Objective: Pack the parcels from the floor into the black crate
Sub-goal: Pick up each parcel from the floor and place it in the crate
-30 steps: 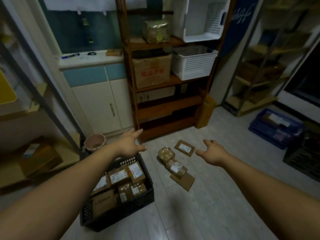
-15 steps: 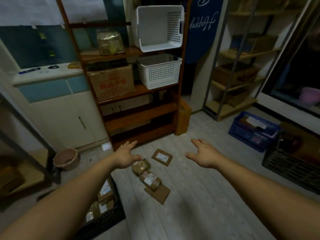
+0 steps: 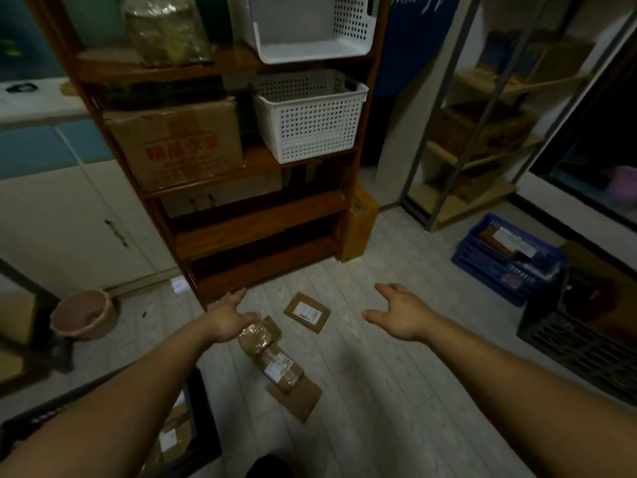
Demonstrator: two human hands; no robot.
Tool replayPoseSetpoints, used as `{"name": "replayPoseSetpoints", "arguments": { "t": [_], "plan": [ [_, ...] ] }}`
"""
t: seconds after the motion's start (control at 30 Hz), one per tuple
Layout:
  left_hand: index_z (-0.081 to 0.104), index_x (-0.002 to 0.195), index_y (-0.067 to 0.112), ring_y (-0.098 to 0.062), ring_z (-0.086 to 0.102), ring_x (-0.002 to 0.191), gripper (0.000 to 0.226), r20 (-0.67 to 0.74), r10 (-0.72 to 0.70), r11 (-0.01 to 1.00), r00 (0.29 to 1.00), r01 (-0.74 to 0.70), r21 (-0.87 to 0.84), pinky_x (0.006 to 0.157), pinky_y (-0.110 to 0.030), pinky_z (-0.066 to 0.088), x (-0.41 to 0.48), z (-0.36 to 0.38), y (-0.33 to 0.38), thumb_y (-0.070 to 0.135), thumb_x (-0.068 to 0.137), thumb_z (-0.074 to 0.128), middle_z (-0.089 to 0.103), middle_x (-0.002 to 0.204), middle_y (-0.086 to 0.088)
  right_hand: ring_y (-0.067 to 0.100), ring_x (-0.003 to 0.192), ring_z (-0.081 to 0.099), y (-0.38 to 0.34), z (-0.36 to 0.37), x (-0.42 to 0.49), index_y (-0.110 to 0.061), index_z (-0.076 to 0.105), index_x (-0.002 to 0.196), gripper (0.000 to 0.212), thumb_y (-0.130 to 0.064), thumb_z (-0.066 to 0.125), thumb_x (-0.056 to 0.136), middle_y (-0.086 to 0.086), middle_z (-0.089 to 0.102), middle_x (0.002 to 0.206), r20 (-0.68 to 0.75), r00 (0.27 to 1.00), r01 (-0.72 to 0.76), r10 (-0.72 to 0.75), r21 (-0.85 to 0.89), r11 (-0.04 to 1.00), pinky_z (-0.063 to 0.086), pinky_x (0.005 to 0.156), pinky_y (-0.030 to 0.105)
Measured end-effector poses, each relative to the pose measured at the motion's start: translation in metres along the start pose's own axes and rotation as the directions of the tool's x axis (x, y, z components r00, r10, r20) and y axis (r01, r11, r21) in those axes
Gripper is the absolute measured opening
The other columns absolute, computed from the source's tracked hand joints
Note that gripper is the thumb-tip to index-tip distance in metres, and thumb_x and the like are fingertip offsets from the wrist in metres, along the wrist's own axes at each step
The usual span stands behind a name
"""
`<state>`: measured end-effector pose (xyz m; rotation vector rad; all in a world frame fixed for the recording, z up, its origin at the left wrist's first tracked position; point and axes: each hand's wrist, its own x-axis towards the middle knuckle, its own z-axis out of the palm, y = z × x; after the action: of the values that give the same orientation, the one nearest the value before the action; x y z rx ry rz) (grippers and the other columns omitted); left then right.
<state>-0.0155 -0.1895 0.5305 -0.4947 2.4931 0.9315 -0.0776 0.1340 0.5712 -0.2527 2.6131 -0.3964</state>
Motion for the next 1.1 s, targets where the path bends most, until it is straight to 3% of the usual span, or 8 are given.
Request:
{"name": "replayPoseSetpoints", "arguments": {
  "t": [0.33,0.4,0.57,0.67,0.83,0.9,1.0,1.1],
  "plan": [
    [0.014,0.150,0.020,-0.028,0.024,0.140,0.081,0.040,-0.237,0.949,0.971,0.241,-0.202,0.113,-0.040,0.024,0.078,0.008,-0.034,0.044,0.087,0.060,0.017,0.156,-0.009,0.026,0.136,0.033,0.002,0.023,0.134,-0.020,0.022,0.150,0.080,-0.056,0.054,0.087,0.008,0.026,0.154,0.243,0.969,0.047,-0.050,0.016,0.999,0.029,0.105,0.031],
    [0.015,0.150,0.018,-0.029,0.032,0.136,0.081,0.032,-0.318,0.916,0.947,0.316,-0.247,0.111,-0.037,0.028,0.087,0.018,-0.046,0.041,0.087,0.061,0.026,0.153,-0.013,0.025,0.137,0.030,0.001,0.041,0.168,-0.020,0.018,0.151,0.082,-0.058,0.053,0.087,0.007,0.023,0.155,0.332,0.940,0.078,-0.079,0.017,0.997,0.029,0.107,0.032],
    [0.016,0.150,0.018,-0.031,0.027,0.138,0.076,0.034,-0.470,0.814,0.882,0.447,-0.371,0.113,-0.044,0.025,0.117,0.061,-0.069,0.035,0.089,0.059,0.021,0.155,-0.012,0.024,0.136,0.032,0.004,0.095,0.254,-0.019,0.015,0.151,0.081,-0.055,0.054,0.088,0.006,0.024,0.155,0.530,0.834,0.190,-0.153,-0.017,0.982,0.030,0.107,0.031],
    [0.016,0.150,0.016,-0.030,0.027,0.139,0.075,0.074,-0.495,0.757,0.866,0.471,-0.452,0.114,-0.044,0.024,0.153,0.107,-0.088,0.031,0.090,0.059,0.023,0.155,-0.012,0.027,0.128,0.043,0.007,0.137,0.313,-0.017,0.022,0.149,0.076,-0.049,0.056,0.089,0.011,0.035,0.149,0.549,0.811,0.256,-0.202,-0.022,0.966,0.040,0.104,0.038],
    [0.015,0.150,0.017,-0.027,0.021,0.142,0.078,0.113,-0.585,0.671,0.803,0.557,-0.489,0.111,-0.034,0.023,0.239,0.210,-0.143,0.030,0.088,0.062,0.017,0.157,-0.010,0.027,0.138,0.031,0.012,0.257,0.396,-0.020,0.014,0.151,0.080,-0.046,0.058,0.089,0.008,0.022,0.156,0.563,0.791,0.254,-0.240,0.055,0.966,0.035,0.108,0.039],
    [0.014,0.150,0.017,-0.027,0.023,0.141,0.081,0.150,-0.599,0.633,0.787,0.579,-0.514,0.109,-0.033,0.025,0.276,0.254,-0.175,0.030,0.087,0.063,0.018,0.156,-0.009,0.028,0.138,0.031,0.019,0.321,0.425,-0.019,0.016,0.151,0.081,-0.046,0.059,0.088,0.009,0.022,0.156,0.553,0.803,0.228,-0.223,0.060,0.972,0.036,0.102,0.035],
    [0.015,0.149,0.016,-0.024,0.038,0.132,0.083,0.188,-0.617,0.567,0.764,0.598,-0.566,0.095,-0.026,0.035,0.327,0.316,-0.224,0.029,0.085,0.066,0.026,0.153,-0.012,0.027,0.131,0.040,0.033,0.418,0.463,-0.016,0.024,0.148,0.079,-0.047,0.062,0.085,0.009,0.033,0.151,0.580,0.785,0.216,-0.219,0.076,0.973,0.035,0.083,0.023],
    [0.033,0.140,0.015,-0.007,0.052,0.092,0.069,0.172,-0.603,0.500,0.779,0.536,-0.680,0.063,-0.013,0.039,0.368,0.371,-0.265,0.021,0.082,0.069,0.052,0.131,-0.007,0.019,0.102,0.058,0.046,0.501,0.493,-0.017,0.042,0.135,0.065,-0.044,0.066,0.082,0.006,0.054,0.131,0.616,0.756,0.202,-0.223,0.104,0.974,0.042,0.065,0.022]
  ]
}}
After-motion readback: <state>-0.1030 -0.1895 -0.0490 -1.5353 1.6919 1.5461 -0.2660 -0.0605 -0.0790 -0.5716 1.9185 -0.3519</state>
